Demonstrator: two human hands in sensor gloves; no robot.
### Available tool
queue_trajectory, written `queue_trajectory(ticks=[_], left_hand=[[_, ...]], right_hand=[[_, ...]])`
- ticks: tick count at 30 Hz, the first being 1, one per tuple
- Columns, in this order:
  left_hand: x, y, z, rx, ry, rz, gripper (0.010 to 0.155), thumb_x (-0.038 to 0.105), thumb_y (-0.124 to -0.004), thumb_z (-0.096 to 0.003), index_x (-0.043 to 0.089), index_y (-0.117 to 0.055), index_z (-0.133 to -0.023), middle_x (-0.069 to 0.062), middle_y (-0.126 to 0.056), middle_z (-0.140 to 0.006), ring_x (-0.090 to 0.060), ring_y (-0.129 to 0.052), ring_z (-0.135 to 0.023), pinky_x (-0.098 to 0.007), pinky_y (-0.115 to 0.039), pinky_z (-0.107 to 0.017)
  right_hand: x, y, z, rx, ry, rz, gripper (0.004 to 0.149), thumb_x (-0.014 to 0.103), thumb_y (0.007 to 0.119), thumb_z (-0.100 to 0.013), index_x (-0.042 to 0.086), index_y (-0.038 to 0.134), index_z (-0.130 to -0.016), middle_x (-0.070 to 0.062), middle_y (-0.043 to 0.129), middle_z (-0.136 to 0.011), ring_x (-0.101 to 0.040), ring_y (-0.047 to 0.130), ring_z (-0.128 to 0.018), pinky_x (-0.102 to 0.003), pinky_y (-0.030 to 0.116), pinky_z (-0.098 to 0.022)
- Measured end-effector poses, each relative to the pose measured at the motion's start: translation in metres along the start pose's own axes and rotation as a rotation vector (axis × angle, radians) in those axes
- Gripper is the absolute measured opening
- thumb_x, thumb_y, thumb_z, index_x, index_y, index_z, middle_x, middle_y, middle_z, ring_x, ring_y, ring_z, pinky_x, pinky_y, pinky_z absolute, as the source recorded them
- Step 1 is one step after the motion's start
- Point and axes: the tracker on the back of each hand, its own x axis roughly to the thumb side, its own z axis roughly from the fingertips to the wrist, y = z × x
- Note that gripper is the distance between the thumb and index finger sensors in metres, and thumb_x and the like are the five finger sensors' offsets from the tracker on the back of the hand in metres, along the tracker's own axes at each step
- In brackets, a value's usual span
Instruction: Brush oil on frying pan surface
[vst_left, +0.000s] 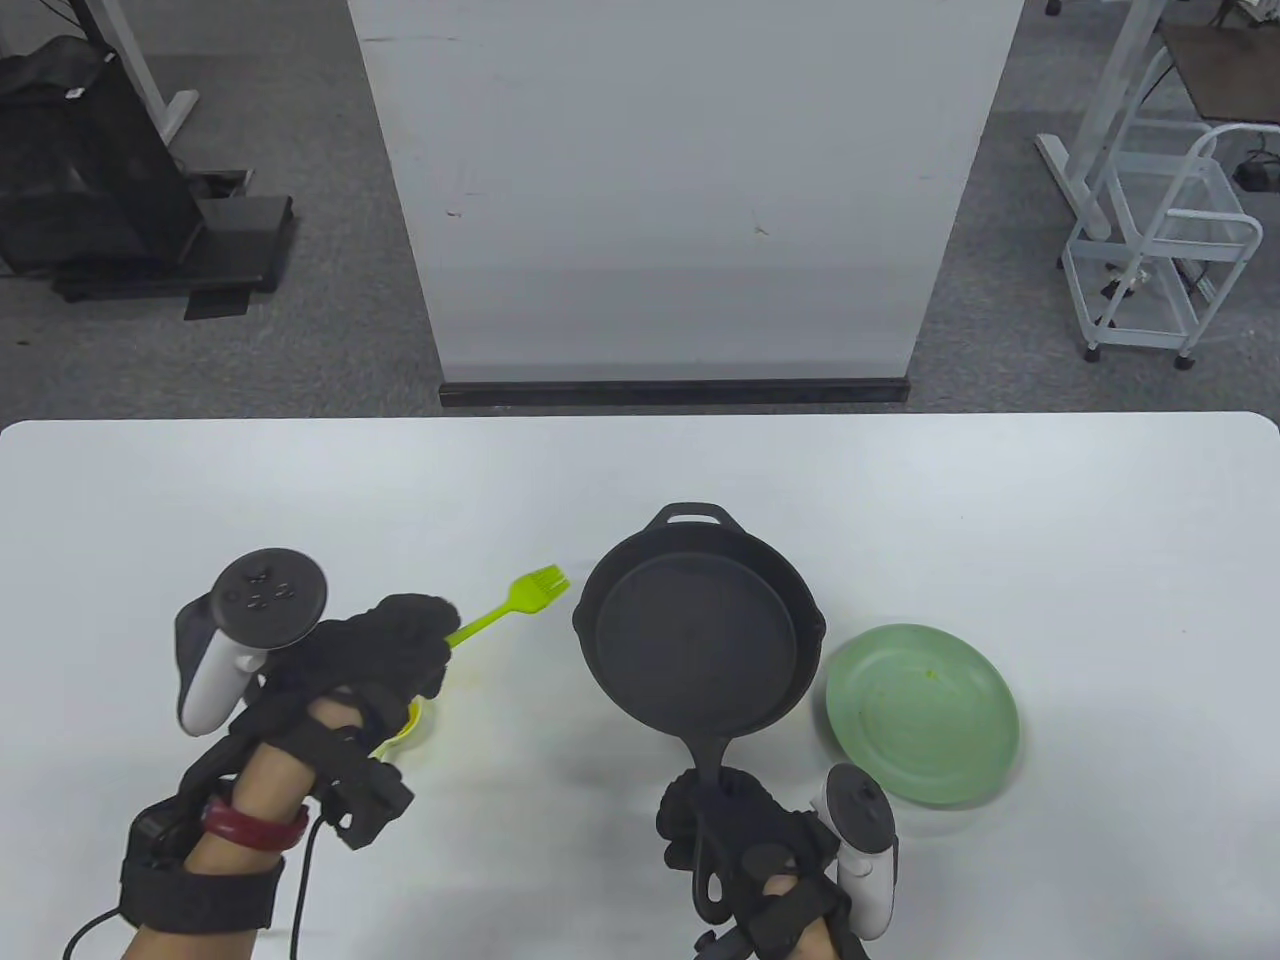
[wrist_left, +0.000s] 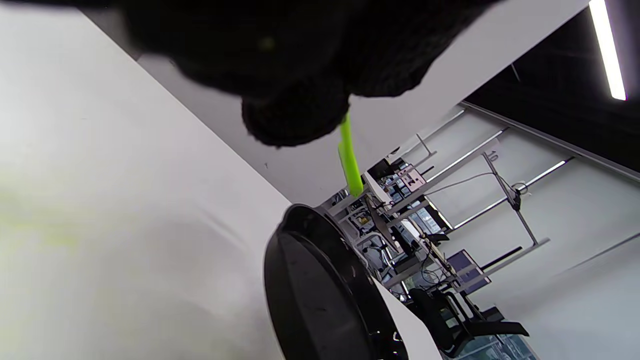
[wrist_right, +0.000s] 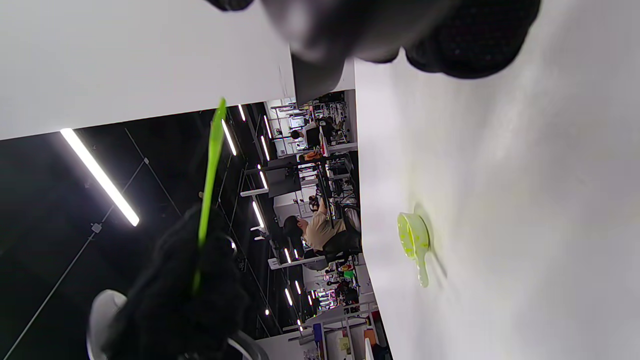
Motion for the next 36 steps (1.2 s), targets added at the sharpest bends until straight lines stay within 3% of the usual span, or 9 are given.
queue_trajectory(ticks=[5,9,17,23,36], left_hand=[[0.040,-0.031,-0.046,-0.143,0.033,-0.008,0.050,0.028,-0.077,-0.0457,0.016,-0.072,-0.094,-0.009,-0.091,-0.070,-0.019,-0.094,-0.022,-0.035,-0.085,-0.013],[0.057,-0.051,-0.074,-0.214,0.081,-0.029,0.052,0.026,-0.075,-0.0459,0.017,-0.068,-0.097,-0.010,-0.086,-0.077,-0.020,-0.093,-0.030,-0.036,-0.085,-0.019],[0.058,-0.093,-0.116,-0.267,0.161,-0.040,0.049,0.026,-0.078,-0.0471,0.015,-0.073,-0.095,-0.011,-0.092,-0.075,-0.018,-0.096,-0.019,-0.035,-0.086,-0.011],[0.050,-0.104,-0.128,-0.206,0.177,-0.021,0.048,0.025,-0.078,-0.0472,0.014,-0.075,-0.093,-0.013,-0.094,-0.073,-0.019,-0.096,-0.016,-0.036,-0.085,-0.009],[0.054,-0.092,-0.115,-0.070,0.149,-0.343,0.045,0.026,-0.079,-0.0468,0.015,-0.078,-0.091,-0.011,-0.097,-0.066,-0.020,-0.094,-0.013,-0.037,-0.084,-0.007]], right_hand=[[0.000,0.002,0.000,0.011,-0.001,0.001,0.052,0.040,0.065,-0.047,0.004,0.056,-0.083,-0.024,0.067,-0.081,-0.046,0.076,-0.068,-0.043,0.078,-0.045],[-0.001,0.005,-0.001,0.023,0.004,0.007,0.052,0.040,0.065,-0.047,0.004,0.056,-0.083,-0.024,0.066,-0.082,-0.046,0.076,-0.068,-0.043,0.078,-0.046],[0.002,0.005,0.001,0.014,-0.013,0.024,0.052,0.040,0.065,-0.047,0.004,0.056,-0.083,-0.024,0.067,-0.081,-0.046,0.077,-0.067,-0.042,0.079,-0.044],[0.004,0.007,0.002,0.016,-0.027,0.047,0.052,0.040,0.066,-0.046,0.004,0.057,-0.083,-0.024,0.067,-0.081,-0.046,0.077,-0.066,-0.041,0.079,-0.044],[0.003,0.007,0.004,-0.015,-0.029,0.027,0.052,0.040,0.065,-0.047,0.004,0.056,-0.083,-0.025,0.066,-0.080,-0.044,0.078,-0.064,-0.039,0.079,-0.043]])
